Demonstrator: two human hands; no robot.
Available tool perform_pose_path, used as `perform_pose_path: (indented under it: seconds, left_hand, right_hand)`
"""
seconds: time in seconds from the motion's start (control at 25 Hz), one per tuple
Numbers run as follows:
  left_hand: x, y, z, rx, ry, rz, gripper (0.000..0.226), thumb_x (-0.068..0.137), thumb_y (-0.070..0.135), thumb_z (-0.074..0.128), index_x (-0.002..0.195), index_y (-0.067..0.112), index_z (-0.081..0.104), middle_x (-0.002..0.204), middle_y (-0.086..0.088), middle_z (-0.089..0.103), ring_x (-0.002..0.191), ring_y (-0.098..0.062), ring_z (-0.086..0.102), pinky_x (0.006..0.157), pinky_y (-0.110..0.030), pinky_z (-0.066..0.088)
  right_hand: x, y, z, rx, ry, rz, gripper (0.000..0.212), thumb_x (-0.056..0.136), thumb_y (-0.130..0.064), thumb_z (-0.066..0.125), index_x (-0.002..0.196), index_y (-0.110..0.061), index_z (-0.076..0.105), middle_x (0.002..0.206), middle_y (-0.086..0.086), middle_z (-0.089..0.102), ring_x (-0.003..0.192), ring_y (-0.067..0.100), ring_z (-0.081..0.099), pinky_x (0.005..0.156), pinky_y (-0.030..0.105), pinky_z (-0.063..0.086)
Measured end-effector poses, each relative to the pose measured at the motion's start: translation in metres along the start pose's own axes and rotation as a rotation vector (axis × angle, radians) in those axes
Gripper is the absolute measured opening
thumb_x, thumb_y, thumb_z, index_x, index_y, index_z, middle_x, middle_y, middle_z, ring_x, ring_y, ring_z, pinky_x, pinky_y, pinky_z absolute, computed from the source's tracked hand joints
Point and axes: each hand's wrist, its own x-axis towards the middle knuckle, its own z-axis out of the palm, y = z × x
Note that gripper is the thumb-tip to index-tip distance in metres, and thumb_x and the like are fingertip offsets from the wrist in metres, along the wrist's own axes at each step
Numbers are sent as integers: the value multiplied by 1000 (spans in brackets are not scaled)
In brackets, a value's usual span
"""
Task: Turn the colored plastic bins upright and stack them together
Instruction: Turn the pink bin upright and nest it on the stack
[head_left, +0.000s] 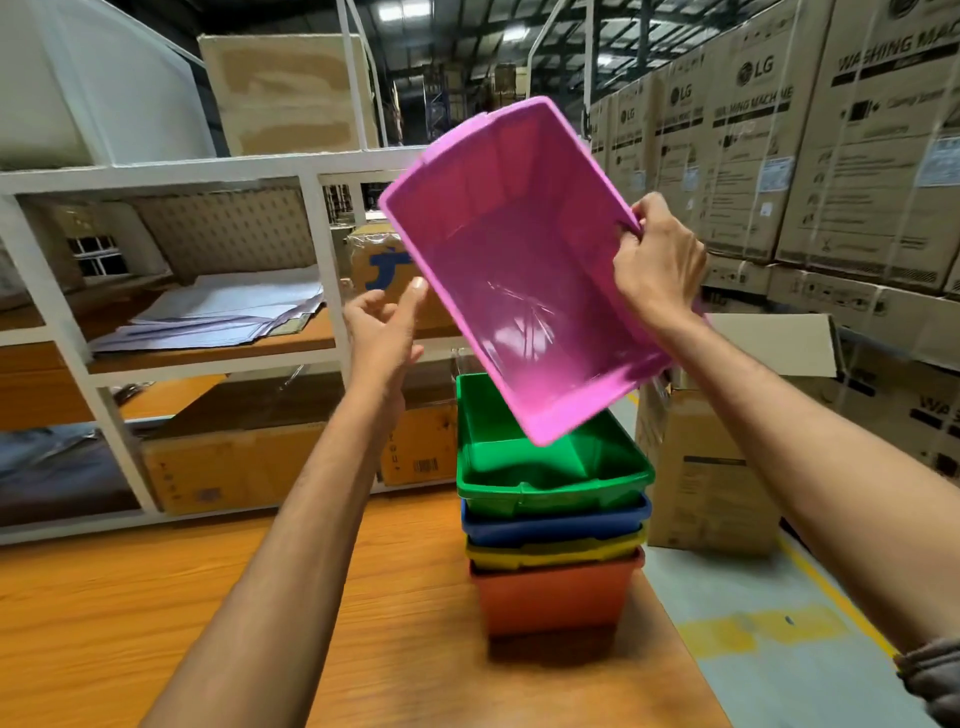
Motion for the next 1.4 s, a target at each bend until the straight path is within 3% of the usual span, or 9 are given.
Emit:
perform_pose_path:
  seconds: [0.2, 0.4, 0.56, 0.64, 0.76, 0.92, 1.12, 1.24, 1.4]
  left_hand:
    - [1, -11, 22, 29, -79, 154, 33, 106, 23, 54, 139, 20, 54, 127, 0, 67, 103, -11, 71, 77, -28, 61]
    - [3, 1, 15, -96, -242, 100, 40, 107, 46, 44, 135, 23, 61, 127, 1, 72, 112, -12, 70, 88, -35, 59]
    - [9, -9, 14, 1, -323, 107, 50, 96, -1, 64, 142, 16, 58, 128, -1, 71, 113, -15, 70, 87, -29, 59]
    - [16, -6, 8, -48, -290, -28, 52, 92, -7, 65, 139, 16, 62, 121, 0, 74, 109, -15, 71, 88, -32, 58]
    - [28, 1, -3, -13, -315, -183, 47, 92, -1, 67, 133, 22, 66, 115, 0, 76, 104, -15, 71, 95, -39, 57]
    - [42, 6, -5, 92, -387, -334, 42, 94, 4, 68, 131, 23, 65, 105, -3, 75, 84, -11, 70, 76, -35, 64]
    - [60, 9, -2, 118, -459, -467, 30, 95, 7, 66, 123, 17, 68, 105, -8, 73, 94, -20, 72, 68, -36, 65]
    - [68, 10, 3, 159, -434, -488, 18, 96, 7, 66, 111, 15, 69, 100, -8, 73, 99, -22, 70, 76, -40, 63]
    - [71, 8, 9, 213, -388, -541, 4, 96, 10, 67, 99, 9, 64, 77, -4, 72, 81, -18, 72, 77, -38, 62]
  right_hand:
    - [-24, 7, 3, 238, -103, 229, 20, 92, -34, 61, 107, -20, 64, 109, 3, 74, 104, 32, 66, 79, 35, 42]
    - [-25, 27, 2, 378, -176, 306, 19, 86, -22, 66, 103, -24, 73, 103, -3, 75, 97, 21, 69, 87, 35, 54]
    - [-20, 26, 8, 701, -297, 450, 27, 91, -3, 62, 108, -18, 76, 82, -2, 75, 67, 13, 62, 65, 27, 50]
    - [-14, 23, 1, 872, -426, 512, 24, 97, 0, 58, 109, -10, 75, 69, -8, 71, 58, 6, 61, 55, 21, 49]
    - [-5, 26, -19, 898, -760, 533, 28, 101, 0, 52, 116, -14, 71, 82, -5, 72, 57, 0, 64, 54, 16, 55]
    - [13, 38, -29, 923, -1073, 685, 32, 99, -2, 57, 122, -19, 71, 85, -1, 73, 66, 7, 68, 61, 22, 58]
    - [27, 49, -22, 941, -1181, 810, 41, 95, 2, 56, 127, -22, 64, 110, 2, 69, 81, 12, 70, 93, 28, 53]
    - [26, 46, -15, 928, -1133, 837, 43, 95, 4, 55, 128, -22, 62, 104, 3, 72, 75, 13, 73, 82, 27, 59]
    - [22, 43, -4, 886, -1045, 941, 51, 92, 4, 54, 138, -18, 49, 88, 7, 74, 66, 18, 75, 63, 31, 64]
